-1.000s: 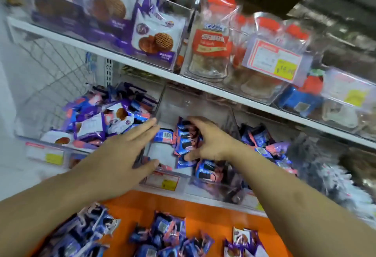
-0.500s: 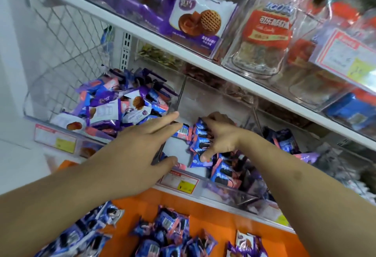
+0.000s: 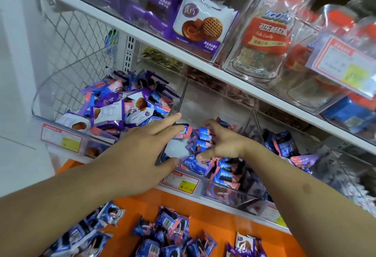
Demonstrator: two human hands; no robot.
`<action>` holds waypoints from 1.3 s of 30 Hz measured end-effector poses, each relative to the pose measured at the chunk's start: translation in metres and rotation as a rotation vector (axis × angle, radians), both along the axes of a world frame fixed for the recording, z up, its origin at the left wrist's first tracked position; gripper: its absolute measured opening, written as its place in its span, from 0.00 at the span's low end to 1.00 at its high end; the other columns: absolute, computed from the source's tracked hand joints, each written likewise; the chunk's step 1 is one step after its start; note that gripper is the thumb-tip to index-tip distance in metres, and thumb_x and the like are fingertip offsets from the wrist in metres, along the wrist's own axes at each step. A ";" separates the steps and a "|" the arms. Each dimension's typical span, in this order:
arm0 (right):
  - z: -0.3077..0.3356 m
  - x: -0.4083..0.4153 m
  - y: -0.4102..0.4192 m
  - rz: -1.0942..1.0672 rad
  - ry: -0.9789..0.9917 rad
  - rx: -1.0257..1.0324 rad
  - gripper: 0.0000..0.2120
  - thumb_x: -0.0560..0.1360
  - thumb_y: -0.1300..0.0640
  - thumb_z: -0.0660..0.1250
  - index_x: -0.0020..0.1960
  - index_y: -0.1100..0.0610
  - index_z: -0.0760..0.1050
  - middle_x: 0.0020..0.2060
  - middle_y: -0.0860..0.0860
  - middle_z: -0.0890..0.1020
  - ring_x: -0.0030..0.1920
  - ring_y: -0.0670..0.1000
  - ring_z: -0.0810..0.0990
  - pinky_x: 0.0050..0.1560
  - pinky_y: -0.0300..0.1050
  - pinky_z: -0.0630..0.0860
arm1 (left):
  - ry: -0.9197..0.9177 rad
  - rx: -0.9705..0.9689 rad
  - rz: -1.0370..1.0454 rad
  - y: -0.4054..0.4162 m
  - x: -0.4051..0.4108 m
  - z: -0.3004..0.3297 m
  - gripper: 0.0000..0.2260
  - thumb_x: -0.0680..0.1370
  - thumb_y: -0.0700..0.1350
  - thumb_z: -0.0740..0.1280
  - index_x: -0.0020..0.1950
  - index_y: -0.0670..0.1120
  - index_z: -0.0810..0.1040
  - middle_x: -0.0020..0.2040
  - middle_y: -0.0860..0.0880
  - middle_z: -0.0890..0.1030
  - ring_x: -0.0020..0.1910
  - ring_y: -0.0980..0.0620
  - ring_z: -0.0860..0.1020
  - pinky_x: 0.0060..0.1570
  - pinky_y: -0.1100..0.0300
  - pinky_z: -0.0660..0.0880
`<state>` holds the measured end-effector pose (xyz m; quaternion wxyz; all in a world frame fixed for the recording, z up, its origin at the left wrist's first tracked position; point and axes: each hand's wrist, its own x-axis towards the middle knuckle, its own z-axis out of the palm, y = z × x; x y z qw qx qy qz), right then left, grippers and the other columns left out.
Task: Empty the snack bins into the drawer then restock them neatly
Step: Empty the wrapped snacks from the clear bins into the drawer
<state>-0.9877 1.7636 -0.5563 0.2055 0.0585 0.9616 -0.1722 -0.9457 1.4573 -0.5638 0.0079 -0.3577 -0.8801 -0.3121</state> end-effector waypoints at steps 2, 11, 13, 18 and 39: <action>-0.002 0.001 -0.005 0.001 -0.004 0.012 0.58 0.49 0.31 0.85 0.72 0.38 0.58 0.65 0.44 0.78 0.65 0.51 0.78 0.69 0.53 0.76 | -0.005 0.006 -0.006 0.000 0.000 0.000 0.33 0.81 0.62 0.64 0.83 0.62 0.54 0.81 0.71 0.40 0.77 0.64 0.61 0.77 0.49 0.63; -0.006 0.017 -0.018 0.044 0.233 -0.106 0.22 0.69 0.46 0.79 0.59 0.38 0.75 0.44 0.50 0.86 0.42 0.53 0.85 0.52 0.56 0.83 | -0.030 -0.023 -0.003 0.000 0.002 0.002 0.33 0.81 0.62 0.63 0.83 0.63 0.52 0.81 0.70 0.38 0.73 0.60 0.68 0.78 0.47 0.60; -0.007 0.020 -0.018 0.032 0.236 -0.113 0.20 0.72 0.46 0.79 0.58 0.38 0.74 0.42 0.52 0.86 0.38 0.55 0.84 0.48 0.57 0.83 | -0.029 -0.020 -0.002 -0.001 0.002 0.002 0.33 0.82 0.61 0.64 0.83 0.63 0.52 0.81 0.70 0.38 0.73 0.59 0.68 0.78 0.46 0.60; 0.002 0.028 -0.020 -0.023 0.337 -0.211 0.19 0.73 0.52 0.80 0.58 0.40 0.77 0.45 0.52 0.86 0.34 0.49 0.80 0.48 0.51 0.83 | -0.035 -0.032 -0.014 -0.001 0.000 0.004 0.33 0.82 0.61 0.63 0.83 0.65 0.50 0.80 0.71 0.37 0.80 0.61 0.56 0.79 0.44 0.59; -0.027 0.242 -0.081 -0.196 0.064 -0.584 0.21 0.78 0.55 0.76 0.66 0.40 0.75 0.38 0.49 0.80 0.30 0.41 0.74 0.36 0.37 0.72 | -0.008 -0.191 -0.001 -0.005 0.015 0.015 0.38 0.80 0.60 0.67 0.85 0.56 0.52 0.83 0.64 0.40 0.82 0.50 0.56 0.76 0.49 0.61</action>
